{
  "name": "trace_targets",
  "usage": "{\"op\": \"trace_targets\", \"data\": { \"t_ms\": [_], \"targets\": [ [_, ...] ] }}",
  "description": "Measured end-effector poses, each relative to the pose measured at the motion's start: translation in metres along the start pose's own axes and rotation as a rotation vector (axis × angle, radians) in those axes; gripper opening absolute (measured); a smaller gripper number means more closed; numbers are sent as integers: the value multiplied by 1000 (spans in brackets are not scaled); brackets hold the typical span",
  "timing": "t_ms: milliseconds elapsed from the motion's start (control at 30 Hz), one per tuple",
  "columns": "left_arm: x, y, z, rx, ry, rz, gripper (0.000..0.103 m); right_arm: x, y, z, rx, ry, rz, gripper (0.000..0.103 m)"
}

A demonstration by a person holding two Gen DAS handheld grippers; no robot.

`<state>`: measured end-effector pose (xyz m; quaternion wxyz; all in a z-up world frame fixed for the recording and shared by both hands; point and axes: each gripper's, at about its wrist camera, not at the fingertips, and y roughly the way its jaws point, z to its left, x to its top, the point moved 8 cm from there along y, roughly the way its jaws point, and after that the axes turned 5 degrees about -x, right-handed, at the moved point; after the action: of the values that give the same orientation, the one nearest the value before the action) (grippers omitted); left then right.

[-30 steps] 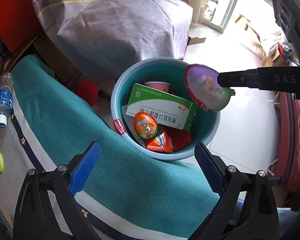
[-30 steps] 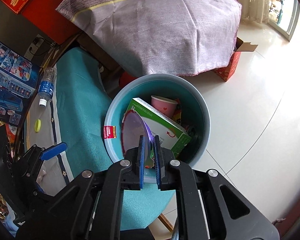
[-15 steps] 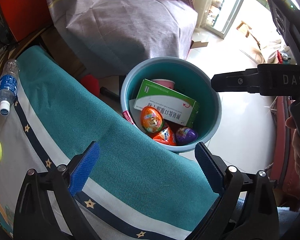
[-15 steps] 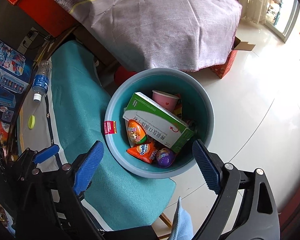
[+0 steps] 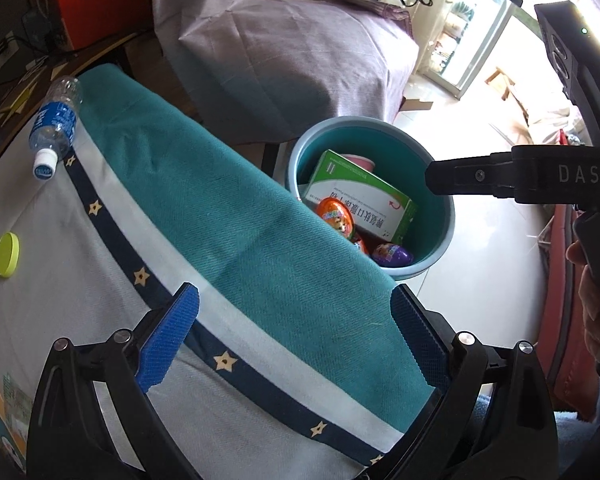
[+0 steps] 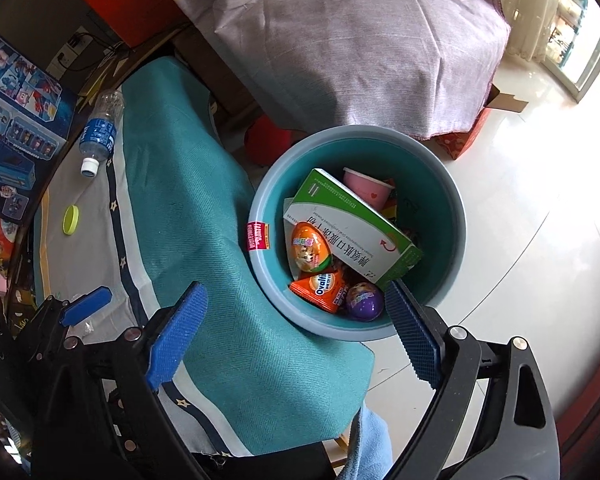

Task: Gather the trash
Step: 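Move both tools back to the plastic bags on the table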

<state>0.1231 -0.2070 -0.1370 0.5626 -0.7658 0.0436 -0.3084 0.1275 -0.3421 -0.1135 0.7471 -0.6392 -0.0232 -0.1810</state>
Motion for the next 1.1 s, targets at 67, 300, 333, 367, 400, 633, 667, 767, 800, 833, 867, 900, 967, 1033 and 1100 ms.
{"op": "trace_targets", "data": {
  "t_ms": [67,300,333,367,400,633,667,767,800,833,867,900,967,1033,1100],
  "targets": [
    [-8,-7,12,10,-22,-8,97,-3,1,15,6,-23,6,86],
    [-49,-39,71,54,-153,-25,98,-23,8,76,19,-126,44,86],
    [-56,-45,80,57,-176,-31,98,-27,9,87,19,-148,50,86],
    [-64,-51,89,63,-200,-38,98,-31,10,97,20,-171,56,86],
    [-71,-57,99,70,-228,-47,98,-36,10,109,20,-196,61,86],
    [-125,-92,155,85,-391,-98,99,-63,19,179,23,-315,100,86],
    [-131,-97,160,85,-407,-105,99,-68,20,189,23,-332,107,86],
    [-150,-109,176,93,-449,-123,99,-80,24,216,24,-376,125,86],
    [-155,-114,182,94,-460,-131,99,-83,26,225,25,-388,131,86],
    [-161,-117,186,97,-469,-137,99,-86,27,232,24,-399,138,86],
    [-166,-121,191,103,-477,-142,99,-89,28,240,24,-408,144,86],
    [-171,-124,196,109,-482,-147,99,-92,29,248,28,-419,151,86],
    [-181,-130,207,121,-498,-155,99,-99,30,263,42,-438,165,86],
    [-191,-136,217,127,-519,-164,99,-105,33,278,57,-454,184,86],
    [-201,-140,229,129,-548,-170,99,-112,36,292,65,-469,200,86]
  ]
}}
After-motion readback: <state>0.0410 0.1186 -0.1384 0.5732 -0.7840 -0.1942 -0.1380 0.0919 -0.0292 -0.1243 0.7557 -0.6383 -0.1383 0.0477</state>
